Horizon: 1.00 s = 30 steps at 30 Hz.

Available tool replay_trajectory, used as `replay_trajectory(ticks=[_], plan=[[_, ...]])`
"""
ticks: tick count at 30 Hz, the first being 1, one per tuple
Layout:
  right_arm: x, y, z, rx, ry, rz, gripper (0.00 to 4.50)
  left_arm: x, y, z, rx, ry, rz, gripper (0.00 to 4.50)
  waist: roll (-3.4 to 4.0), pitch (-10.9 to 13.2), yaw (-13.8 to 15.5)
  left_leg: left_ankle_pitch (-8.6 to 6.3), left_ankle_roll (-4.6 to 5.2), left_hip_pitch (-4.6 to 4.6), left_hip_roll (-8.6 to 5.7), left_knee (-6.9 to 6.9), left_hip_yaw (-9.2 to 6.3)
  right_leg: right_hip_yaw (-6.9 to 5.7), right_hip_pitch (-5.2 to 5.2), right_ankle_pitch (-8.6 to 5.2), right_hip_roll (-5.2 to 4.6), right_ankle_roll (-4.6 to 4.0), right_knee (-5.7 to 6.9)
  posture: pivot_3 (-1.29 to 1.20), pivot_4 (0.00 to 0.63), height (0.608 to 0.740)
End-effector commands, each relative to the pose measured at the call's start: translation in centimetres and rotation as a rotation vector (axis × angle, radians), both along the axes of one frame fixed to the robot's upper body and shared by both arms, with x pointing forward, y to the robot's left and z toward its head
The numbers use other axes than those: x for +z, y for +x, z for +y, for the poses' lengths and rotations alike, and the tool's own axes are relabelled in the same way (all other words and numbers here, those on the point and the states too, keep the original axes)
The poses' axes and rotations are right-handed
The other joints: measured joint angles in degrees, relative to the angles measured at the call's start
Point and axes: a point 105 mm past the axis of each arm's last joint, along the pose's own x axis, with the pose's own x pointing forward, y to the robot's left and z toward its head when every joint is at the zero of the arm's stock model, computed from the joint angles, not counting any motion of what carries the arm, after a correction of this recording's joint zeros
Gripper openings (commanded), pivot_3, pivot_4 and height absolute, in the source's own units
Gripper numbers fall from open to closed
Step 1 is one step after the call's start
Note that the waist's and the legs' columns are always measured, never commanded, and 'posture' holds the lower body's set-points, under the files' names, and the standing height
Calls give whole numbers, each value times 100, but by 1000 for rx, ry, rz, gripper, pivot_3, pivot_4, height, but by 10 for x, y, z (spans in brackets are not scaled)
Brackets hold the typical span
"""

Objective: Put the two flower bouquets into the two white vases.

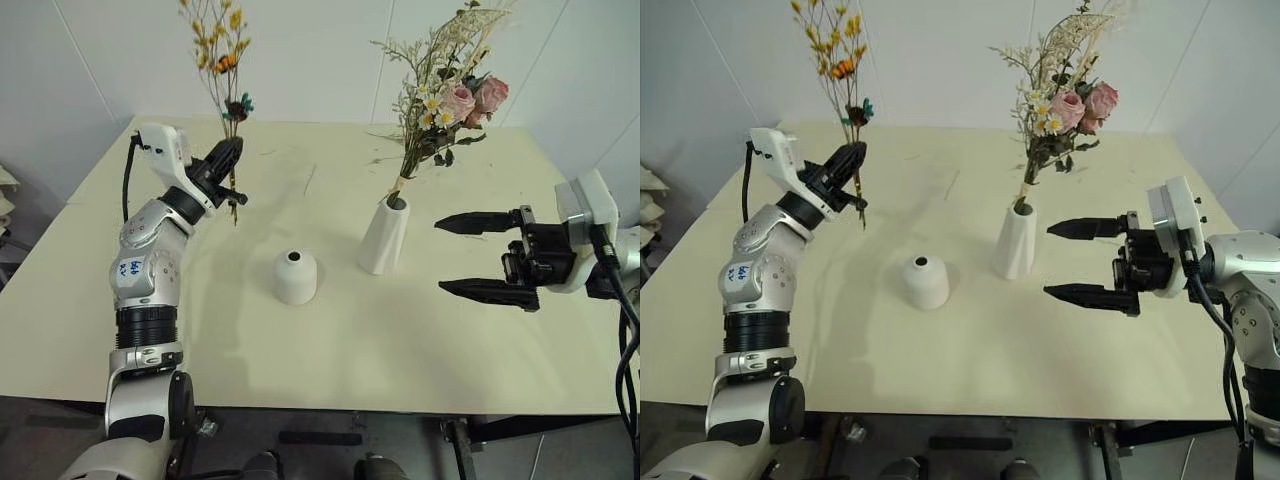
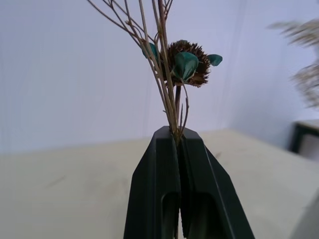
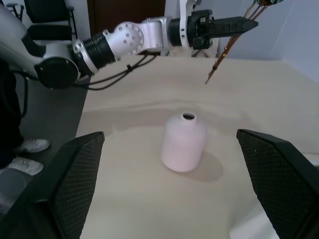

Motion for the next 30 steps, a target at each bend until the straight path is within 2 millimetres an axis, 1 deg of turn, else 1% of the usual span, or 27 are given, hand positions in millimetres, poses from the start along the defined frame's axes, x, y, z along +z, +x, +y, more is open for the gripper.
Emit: replay_trajectory(ticks=[1,6,8,12,16,23,27,30], plan=[[11,-11,1,25,37,-45,4500,31,-24,-6,-151,-51,-166,10,0,0,0,0,0,0,0,0,0,0,0,0,0,0,1,0,150,740],[3,-8,1,-23,24,-44,4500,34,-46,-19,-346,-73,-204,10,-1,1,1,-1,2,0,0,4,-2,0,2,0,0,1,1,0,150,740],[2,-8,2,-27,23,-46,4500,35,-53,-21,-389,-72,-222,10,-1,1,0,-1,3,0,0,5,-2,1,3,1,0,1,1,0,150,740],[-1,-8,3,-36,26,-49,4500,33,-67,-28,-536,-77,-244,10,-1,1,-7,-1,4,3,1,6,-2,1,3,0,1,1,8,0,150,740],[-2,-8,4,-43,32,-57,4500,20,-70,-33,-650,-42,-202,10,-1,1,-6,0,6,6,1,8,-3,1,5,0,2,1,13,0,150,740],[-4,-8,6,-59,36,-62,4500,8,-70,-35,-754,-52,-193,10,-1,0,-4,0,9,6,0,8,-4,2,6,0,2,1,11,0,150,740],[-5,-7,6,-72,42,-65,4500,-2,-66,-36,-777,-25,-160,10,-2,1,-7,0,9,7,0,8,-4,2,6,0,2,1,12,0,150,740],[-6,-9,7,-83,46,-64,4500,-5,-59,-32,-752,-39,-151,10,-2,1,-5,0,10,8,0,8,-4,2,6,0,2,1,13,0,150,740]])
